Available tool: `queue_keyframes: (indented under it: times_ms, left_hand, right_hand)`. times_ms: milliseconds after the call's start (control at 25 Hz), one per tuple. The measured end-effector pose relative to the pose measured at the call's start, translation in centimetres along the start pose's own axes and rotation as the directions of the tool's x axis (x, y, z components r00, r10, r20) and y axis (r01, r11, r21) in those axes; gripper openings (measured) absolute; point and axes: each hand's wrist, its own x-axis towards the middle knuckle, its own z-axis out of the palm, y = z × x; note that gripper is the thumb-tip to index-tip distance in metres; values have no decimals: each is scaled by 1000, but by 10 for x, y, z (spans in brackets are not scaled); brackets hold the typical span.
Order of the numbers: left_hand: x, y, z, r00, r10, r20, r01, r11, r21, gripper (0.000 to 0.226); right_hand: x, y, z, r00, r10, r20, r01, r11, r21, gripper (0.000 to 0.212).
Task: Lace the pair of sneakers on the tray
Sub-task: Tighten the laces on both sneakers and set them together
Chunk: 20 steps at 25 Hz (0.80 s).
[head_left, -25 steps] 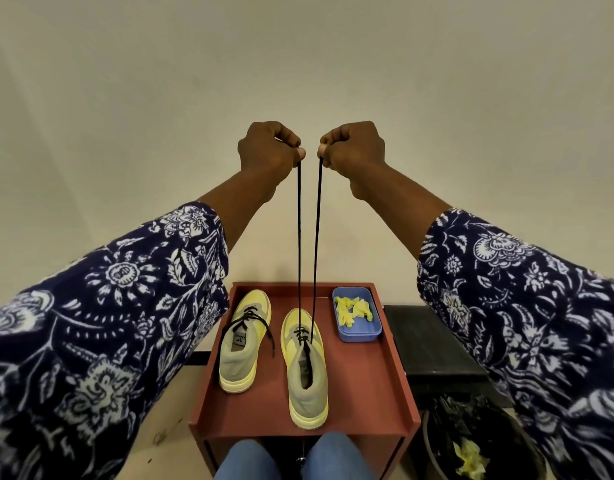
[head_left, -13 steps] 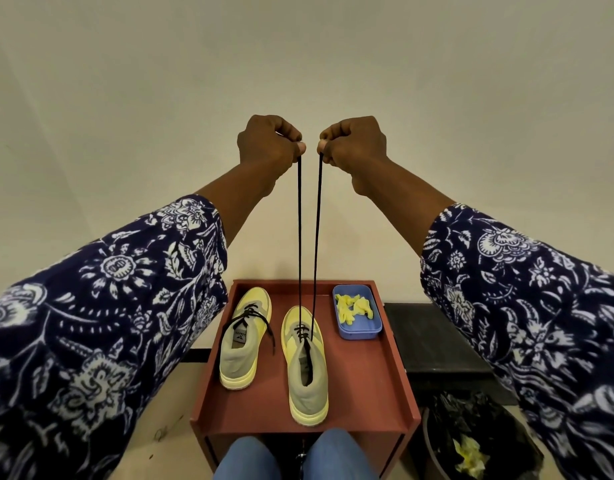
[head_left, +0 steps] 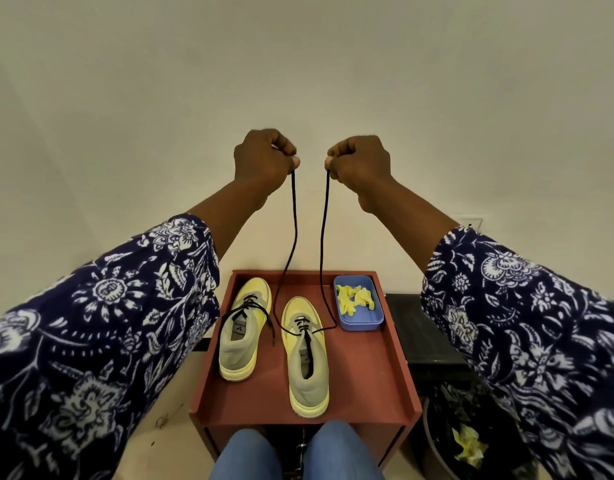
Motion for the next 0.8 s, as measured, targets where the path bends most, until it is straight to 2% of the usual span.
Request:
queue_keyframes:
  times_ms: [160,360,520,640,760,800]
  left_hand:
    - [-24,-58,8,992,-107,64,101,992,78,27]
    - [-85,-162,29,935,-336,118,308,929,208,30]
    - [-137,-238,46,858,-478,187,397,849,348,27]
    - [-163,-274,58,782,-568,256,401,773,491,32]
    - [-171,-295,68,674,-689,265,434,661,612,37]
    - [-169,-299,72,686,-670,284,391,669,633,34]
  right_hand:
    - [-14,68,8,993,119,19,-118,991,-58,12]
    - [-52,199,19,940,340,8,-321,892,-317,16]
    - [-83,286,26,889,458,3,-397,773,-495,17]
    - [-99,320,32,874,485,-28,-431,747,-506,15]
    - [-100,337,42,863,505,-3,-431,733,-527,15]
    - [-99,342,48,858,514,10,-438,742,-508,15]
